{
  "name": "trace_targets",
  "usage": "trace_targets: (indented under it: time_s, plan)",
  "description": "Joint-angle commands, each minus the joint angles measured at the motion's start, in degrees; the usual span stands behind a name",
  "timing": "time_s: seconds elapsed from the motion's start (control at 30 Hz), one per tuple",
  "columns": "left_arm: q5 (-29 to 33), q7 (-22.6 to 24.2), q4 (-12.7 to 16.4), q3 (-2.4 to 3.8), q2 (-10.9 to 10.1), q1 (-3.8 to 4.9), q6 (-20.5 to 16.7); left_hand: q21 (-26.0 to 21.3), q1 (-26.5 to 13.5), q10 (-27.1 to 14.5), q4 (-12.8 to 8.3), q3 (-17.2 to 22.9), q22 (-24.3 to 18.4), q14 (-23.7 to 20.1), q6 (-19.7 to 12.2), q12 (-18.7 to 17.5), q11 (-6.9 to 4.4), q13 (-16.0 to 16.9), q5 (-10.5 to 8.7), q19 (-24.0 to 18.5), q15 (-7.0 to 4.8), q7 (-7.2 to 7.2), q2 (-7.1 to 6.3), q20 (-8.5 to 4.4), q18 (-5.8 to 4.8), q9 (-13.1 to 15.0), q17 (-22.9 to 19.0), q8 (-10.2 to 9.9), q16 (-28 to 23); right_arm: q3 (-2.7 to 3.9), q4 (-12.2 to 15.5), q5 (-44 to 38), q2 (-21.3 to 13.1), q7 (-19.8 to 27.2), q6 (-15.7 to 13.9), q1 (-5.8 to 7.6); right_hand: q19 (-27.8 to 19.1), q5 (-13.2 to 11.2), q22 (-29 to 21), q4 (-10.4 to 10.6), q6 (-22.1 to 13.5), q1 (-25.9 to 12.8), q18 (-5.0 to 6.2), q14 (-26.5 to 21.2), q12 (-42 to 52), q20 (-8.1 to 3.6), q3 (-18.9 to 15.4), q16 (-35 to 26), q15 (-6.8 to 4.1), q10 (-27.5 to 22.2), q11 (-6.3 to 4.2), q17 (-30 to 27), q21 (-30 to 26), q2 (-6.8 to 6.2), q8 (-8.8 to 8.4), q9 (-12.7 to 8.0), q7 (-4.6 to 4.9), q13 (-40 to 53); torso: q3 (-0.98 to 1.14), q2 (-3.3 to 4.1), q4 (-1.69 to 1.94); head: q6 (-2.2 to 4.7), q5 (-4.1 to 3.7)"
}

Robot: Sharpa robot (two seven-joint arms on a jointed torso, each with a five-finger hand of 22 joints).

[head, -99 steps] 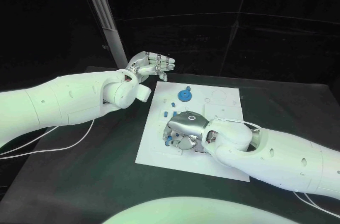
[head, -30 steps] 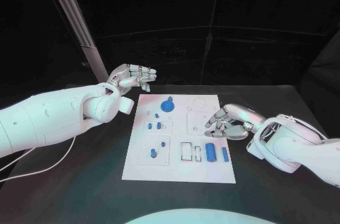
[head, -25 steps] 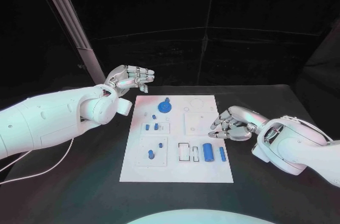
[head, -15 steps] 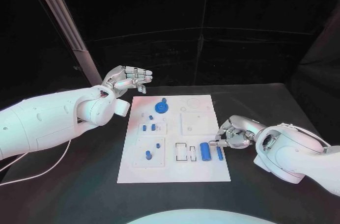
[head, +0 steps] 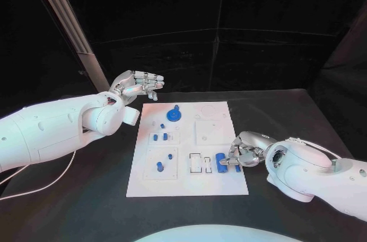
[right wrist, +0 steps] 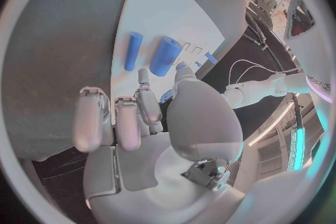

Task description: Assemble the parts on the task board

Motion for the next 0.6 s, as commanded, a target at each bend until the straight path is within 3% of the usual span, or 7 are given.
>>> trace_targets:
  time_s: [0.03, 0.2, 0.43, 0.6]
  plan:
    - [0.1, 0.6, 0.1, 0.03, -0.1, 0.07, 0.8, 0.2, -0.4, -0.3, -0.1, -0.4, 0.0, -0.2, -0.3, 0.3, -0.17, 0.0, -0.07, 0.0, 0.17, 0.00, 0.28, 0.43, 0.89, 0.0, -0.1, 0.4, 0.3, 0.01, -0.2, -1.9, 0.7, -2.3, 2.1, -0.18, 0.5, 0.4, 0.4, -0.1, -0.7, 0.2, -0.44, 4.4, 2.3, 0.14, -0.4, 0.6, 0.26, 1.2, -0.06, 6.3, 0.5, 0.80, 0.49, 0.3, -0.06, 2.6, -0.02, 0.06, 0.02, -0.16, 0.10]
    - [0.1, 0.5, 0.2, 0.03, -0.2, 0.08, 0.7, 0.2, -0.4, -0.3, -0.1, -0.4, 0.0, -0.2, -0.3, 0.3, -0.17, 0.0, -0.07, 0.0, 0.17, 0.00, 0.28, 0.43, 0.89, 0.0, -0.1, 0.4, 0.3, 0.00, -0.4, -2.3, 1.8, -3.0, 3.1, -0.45, 0.9, 1.1, 1.7, -0.1, -0.7, 0.7, -0.66, 4.9, 5.7, 0.13, -0.7, 1.9, 0.23, 3.0, -0.14, 9.0, 1.2, 1.42, 1.39, 0.9, -0.16, 6.6, -0.06, 0.09, 0.04, -0.57, 0.05]
    - [0.1, 0.2, 0.0, 0.03, -0.1, 0.08, 0.6, 0.2, -0.3, -0.4, -0.2, -0.3, 0.0, -0.2, -0.3, 0.4, -0.19, 0.0, -0.02, 0.0, 0.14, -0.01, 0.37, 0.41, 0.91, 0.0, -0.1, 0.4, 0.3, 0.00, -1.0, -3.4, 2.9, -4.0, 3.4, -0.58, 1.2, 1.4, 2.8, -0.3, -1.0, 1.4, -0.86, 5.4, 8.5, 0.13, -1.0, 3.2, 0.25, 4.5, -0.17, 11.6, 1.8, 2.16, 2.20, 1.6, -0.22, 9.8, -0.03, 0.05, 0.13, -0.62, 0.16]
    - [0.1, 0.2, 0.0, 0.03, -0.1, 0.08, 0.7, 0.2, -0.3, -0.4, -0.2, -0.3, 0.0, -0.2, -0.3, 0.4, -0.19, 0.0, -0.02, 0.0, 0.14, -0.01, 0.37, 0.41, 0.91, 0.0, -0.1, 0.4, 0.3, 0.00, -1.6, -5.0, 3.8, -4.6, 4.1, -0.63, 1.3, 2.0, 3.2, -1.4, -1.0, 5.0, -0.94, 5.5, 9.6, 0.12, -0.7, 3.7, 0.22, 5.1, -0.23, 12.6, 2.1, 3.29, 3.01, 2.3, -0.31, 11.2, -0.01, 0.05, 0.08, -0.65, 0.28]
